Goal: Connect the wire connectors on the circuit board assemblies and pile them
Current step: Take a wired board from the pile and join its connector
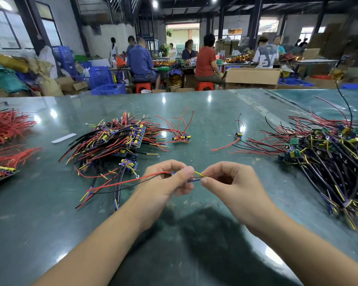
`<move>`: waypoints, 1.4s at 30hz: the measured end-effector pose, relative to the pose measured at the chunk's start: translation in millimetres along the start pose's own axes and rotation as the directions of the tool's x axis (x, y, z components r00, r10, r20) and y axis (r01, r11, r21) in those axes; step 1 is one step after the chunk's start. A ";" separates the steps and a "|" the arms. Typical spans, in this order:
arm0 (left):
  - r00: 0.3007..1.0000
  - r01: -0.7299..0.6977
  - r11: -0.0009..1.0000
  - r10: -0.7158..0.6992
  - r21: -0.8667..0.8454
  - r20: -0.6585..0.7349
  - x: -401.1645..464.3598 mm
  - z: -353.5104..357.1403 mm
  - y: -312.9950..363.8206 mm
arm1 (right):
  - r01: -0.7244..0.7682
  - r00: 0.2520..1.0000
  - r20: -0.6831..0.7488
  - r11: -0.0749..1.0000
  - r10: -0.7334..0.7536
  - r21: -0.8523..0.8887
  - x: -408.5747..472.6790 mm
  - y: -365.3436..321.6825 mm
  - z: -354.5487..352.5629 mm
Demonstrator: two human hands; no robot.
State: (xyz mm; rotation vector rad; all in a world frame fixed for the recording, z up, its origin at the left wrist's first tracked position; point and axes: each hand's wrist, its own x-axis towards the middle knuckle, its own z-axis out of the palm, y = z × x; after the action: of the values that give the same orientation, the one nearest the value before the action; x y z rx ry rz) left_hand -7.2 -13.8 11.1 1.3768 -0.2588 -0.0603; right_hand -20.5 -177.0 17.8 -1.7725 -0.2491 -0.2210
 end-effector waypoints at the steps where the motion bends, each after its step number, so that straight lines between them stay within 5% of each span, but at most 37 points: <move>1: 1.000 0.026 0.998 -0.025 -0.064 0.014 -0.2 -0.9 0.7 | 0.009 1.000 0.026 1.000 -0.010 0.029 0.3 -1.2 -1.4; 5: 0.994 0.107 0.978 -0.099 -0.180 0.051 -1.5 -3.5 5.2 | 0.026 0.990 0.134 0.999 -0.031 0.037 0.8 -2.4 -9.1; 8: 0.993 0.115 0.979 -0.111 -0.166 0.034 -1.7 -7.5 9.3 | 0.106 0.979 0.195 0.962 -0.057 -0.251 0.8 1.8 -14.8; 13: 0.991 0.135 0.985 -0.134 -0.111 0.010 -1.1 -13.3 11.0 | 0.283 0.942 0.323 0.740 -0.094 -0.611 -1.1 6.3 -16.3; 18: 0.991 0.103 0.994 -0.106 -0.036 -0.082 0.9 -13.5 6.8 | 0.240 0.965 0.262 0.469 -0.019 -0.850 -3.3 16.8 -14.5; 22: 0.984 0.125 0.991 -0.130 -0.052 -0.122 2.6 -14.9 5.6 | 0.205 0.979 0.180 0.481 -0.098 -0.852 -6.4 16.0 -9.3; 30: 0.971 0.187 0.975 -0.202 -0.123 -0.126 6.3 -22.6 9.2 | 0.361 0.924 0.240 0.473 -0.296 -0.804 0.8 16.0 -21.6; 32: 0.967 0.173 0.973 -0.197 -0.152 -0.161 7.1 -23.9 9.0 | 0.372 0.907 0.244 0.384 -0.342 -0.845 0.3 19.7 -14.5; 34: 0.966 0.162 0.972 -0.191 -0.171 -0.173 7.1 -24.3 9.5 | 0.326 0.912 0.214 0.302 -0.349 -0.896 -1.1 20.9 -3.8; 39: 0.965 0.150 0.979 -0.176 -0.141 -0.193 7.9 -30.8 11.7 | 0.134 0.948 0.037 0.290 -0.316 -0.948 -0.2 23.9 -0.9; 42: 0.962 0.179 0.978 -0.196 -0.103 -0.191 7.5 -33.8 11.9 | 0.289 0.919 0.169 0.315 -0.357 -0.904 -3.3 20.7 -5.5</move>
State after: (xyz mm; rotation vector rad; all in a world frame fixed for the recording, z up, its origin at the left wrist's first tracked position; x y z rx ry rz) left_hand 6.1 19.6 18.1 1.3083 0.0431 -0.0886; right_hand -17.9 -186.8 -1.3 -2.8456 -0.5114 -0.8618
